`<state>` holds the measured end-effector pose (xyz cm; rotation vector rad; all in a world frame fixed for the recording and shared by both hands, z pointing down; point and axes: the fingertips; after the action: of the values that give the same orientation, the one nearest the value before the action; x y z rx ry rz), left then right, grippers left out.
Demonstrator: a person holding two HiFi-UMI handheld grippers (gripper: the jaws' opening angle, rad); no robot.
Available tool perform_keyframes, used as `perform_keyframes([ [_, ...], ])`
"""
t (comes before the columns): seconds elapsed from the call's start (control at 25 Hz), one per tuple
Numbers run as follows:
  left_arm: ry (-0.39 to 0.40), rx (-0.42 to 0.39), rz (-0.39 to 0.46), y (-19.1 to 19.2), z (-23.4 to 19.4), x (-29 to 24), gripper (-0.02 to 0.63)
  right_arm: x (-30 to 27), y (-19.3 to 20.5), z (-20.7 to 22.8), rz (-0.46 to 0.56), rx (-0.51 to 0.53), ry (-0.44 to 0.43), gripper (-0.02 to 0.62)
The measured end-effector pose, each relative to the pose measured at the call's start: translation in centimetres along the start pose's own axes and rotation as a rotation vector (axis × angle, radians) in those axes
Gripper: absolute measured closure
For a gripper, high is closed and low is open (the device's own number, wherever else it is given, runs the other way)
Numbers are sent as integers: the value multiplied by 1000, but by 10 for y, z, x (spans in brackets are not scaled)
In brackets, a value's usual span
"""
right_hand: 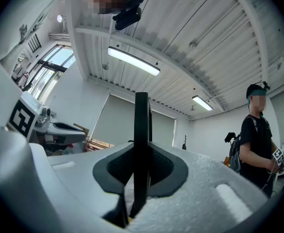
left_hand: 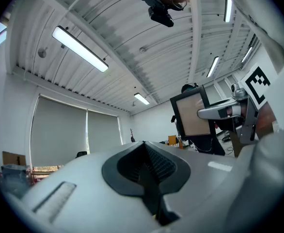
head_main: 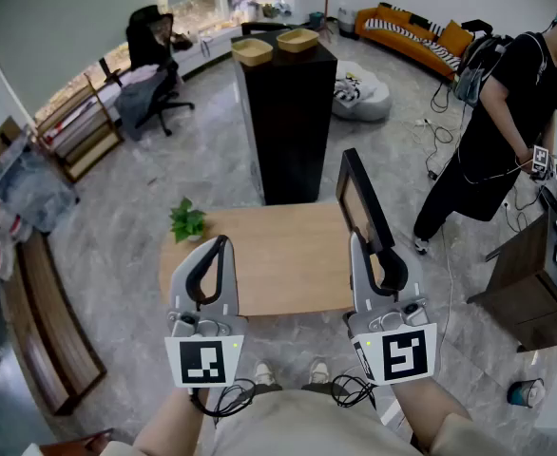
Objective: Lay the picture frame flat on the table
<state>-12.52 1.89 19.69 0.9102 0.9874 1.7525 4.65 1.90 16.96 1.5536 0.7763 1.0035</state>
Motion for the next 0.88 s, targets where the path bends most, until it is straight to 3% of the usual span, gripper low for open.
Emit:
perform_keyframes([
  [0.88,-64,-6,-72,-2,34,-15,588,12,22,47,-30,-54,-64,552],
])
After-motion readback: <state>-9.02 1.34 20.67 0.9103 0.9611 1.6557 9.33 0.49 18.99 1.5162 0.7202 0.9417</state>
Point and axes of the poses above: the fingertips, and each gripper's own axes: x backward along the fingers, z to its right, y out of its underside, and after that the axes turned 10 degrees about -x, right-handed
